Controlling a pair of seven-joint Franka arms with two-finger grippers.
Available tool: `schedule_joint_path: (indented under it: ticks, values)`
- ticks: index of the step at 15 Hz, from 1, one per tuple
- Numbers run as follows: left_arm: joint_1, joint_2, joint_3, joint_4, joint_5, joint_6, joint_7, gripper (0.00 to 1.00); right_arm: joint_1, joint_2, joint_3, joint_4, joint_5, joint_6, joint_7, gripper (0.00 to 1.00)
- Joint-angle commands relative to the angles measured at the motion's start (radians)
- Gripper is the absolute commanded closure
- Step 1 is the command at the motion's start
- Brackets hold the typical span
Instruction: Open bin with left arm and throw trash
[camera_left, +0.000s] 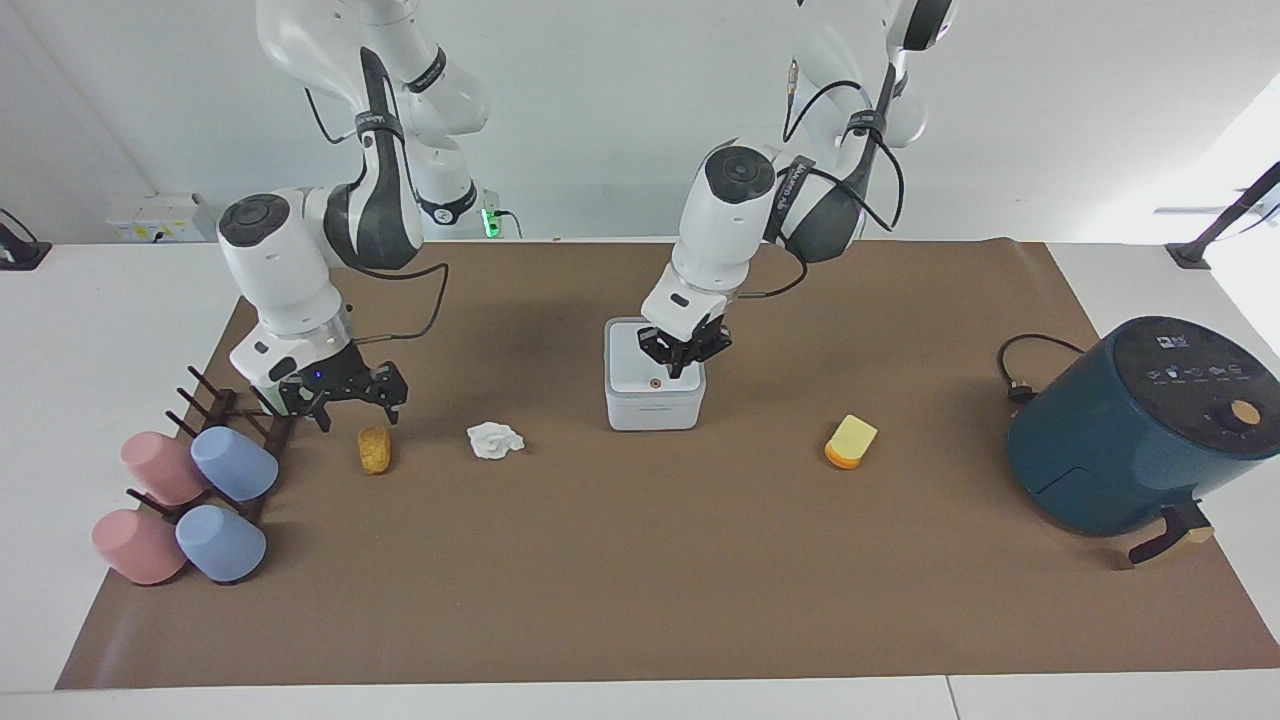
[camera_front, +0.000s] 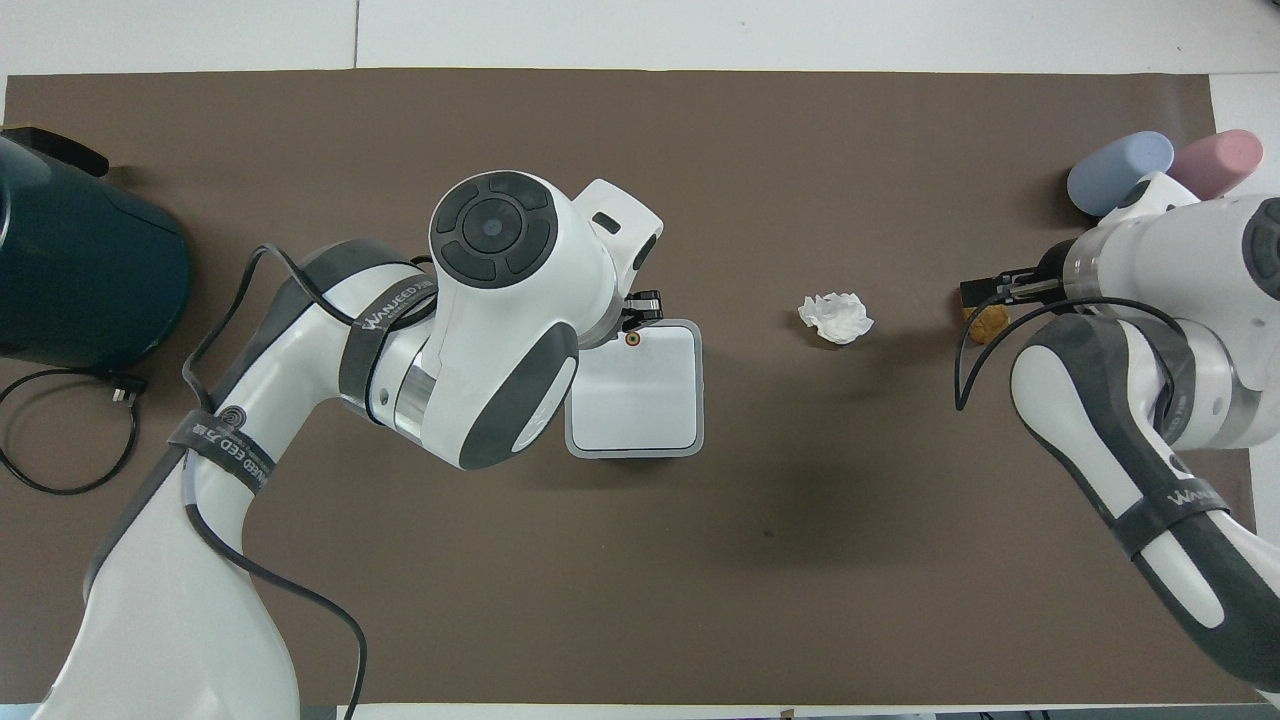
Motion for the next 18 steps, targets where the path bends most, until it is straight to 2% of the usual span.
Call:
schedule_joint_path:
  ticks: [1, 5, 14, 16, 18]
  values:
    - [-0.032, -0.024, 0.018, -0.064, -0.023, 0.079, -0.031, 1.0, -0.021, 0.016, 0.0, -0.042, 0.023, 0.048, -0.117, 0.0]
    - [-0.034, -0.016, 0.018, -0.082, -0.022, 0.124, -0.036, 1.0, -0.033, 0.116, 0.003, -0.038, 0.023, 0.149, -0.2, 0.0]
    - [-0.034, -0.012, 0.018, -0.098, -0.017, 0.158, -0.022, 1.0, -0.027, 0.112, 0.001, -0.065, 0.024, 0.152, -0.198, 0.0]
    - [-0.035, -0.009, 0.018, -0.101, -0.012, 0.159, -0.021, 1.0, -0.024, 0.112, 0.001, -0.062, 0.024, 0.152, -0.198, 0.99]
    - [-0.037, -0.009, 0.018, -0.116, -0.012, 0.171, -0.018, 1.0, -0.015, 0.113, 0.001, -0.059, 0.024, 0.153, -0.201, 1.0]
